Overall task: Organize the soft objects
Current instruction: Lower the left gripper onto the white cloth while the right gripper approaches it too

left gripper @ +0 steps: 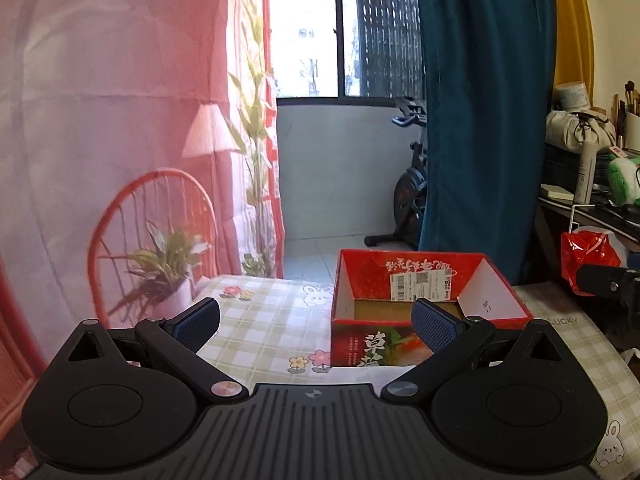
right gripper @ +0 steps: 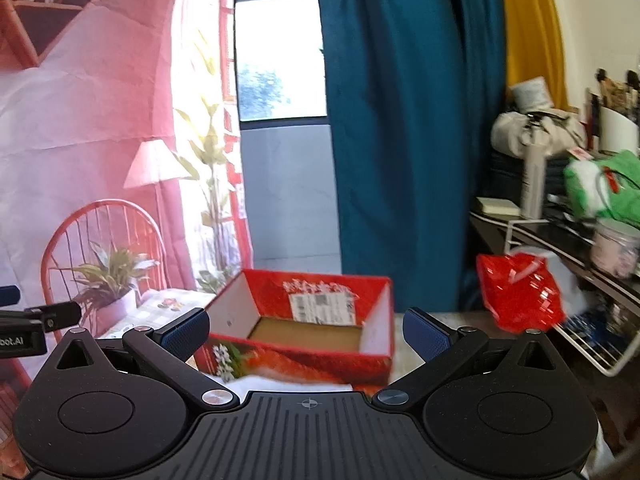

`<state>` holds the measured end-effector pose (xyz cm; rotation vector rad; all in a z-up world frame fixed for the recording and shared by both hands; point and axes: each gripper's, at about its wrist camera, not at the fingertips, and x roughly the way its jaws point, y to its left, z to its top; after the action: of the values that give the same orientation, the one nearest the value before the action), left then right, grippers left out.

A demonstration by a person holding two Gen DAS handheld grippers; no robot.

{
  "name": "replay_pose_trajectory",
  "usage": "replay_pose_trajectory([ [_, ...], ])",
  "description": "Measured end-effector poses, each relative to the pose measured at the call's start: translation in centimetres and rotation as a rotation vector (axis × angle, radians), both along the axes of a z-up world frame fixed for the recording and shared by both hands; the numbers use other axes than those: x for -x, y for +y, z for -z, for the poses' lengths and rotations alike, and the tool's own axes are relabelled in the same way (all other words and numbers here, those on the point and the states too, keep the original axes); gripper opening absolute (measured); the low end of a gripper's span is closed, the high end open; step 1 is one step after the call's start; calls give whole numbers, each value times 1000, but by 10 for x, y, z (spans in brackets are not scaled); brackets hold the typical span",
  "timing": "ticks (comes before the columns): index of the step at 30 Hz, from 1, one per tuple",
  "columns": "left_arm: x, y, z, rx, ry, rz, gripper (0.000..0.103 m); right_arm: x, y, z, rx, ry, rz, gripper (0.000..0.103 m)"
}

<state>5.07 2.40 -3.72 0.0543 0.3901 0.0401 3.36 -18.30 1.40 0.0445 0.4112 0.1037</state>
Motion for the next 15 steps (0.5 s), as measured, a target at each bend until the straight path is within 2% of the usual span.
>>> replay_pose_trajectory([
  [6, -29, 1, 25, -5, 56, 59, 102, -38, 3, 24, 7, 56, -5, 102],
  [9, -38, 4, 42, 53, 83, 118, 101, -45, 6, 49, -8, 118, -27, 102],
  [12, -46, 8, 62, 122, 132, 159, 92, -46, 11, 76, 15, 163, 10, 103],
  [15, -53, 10, 83, 147, 180, 169, 88, -42, 9, 98, -40, 187, -22, 103],
])
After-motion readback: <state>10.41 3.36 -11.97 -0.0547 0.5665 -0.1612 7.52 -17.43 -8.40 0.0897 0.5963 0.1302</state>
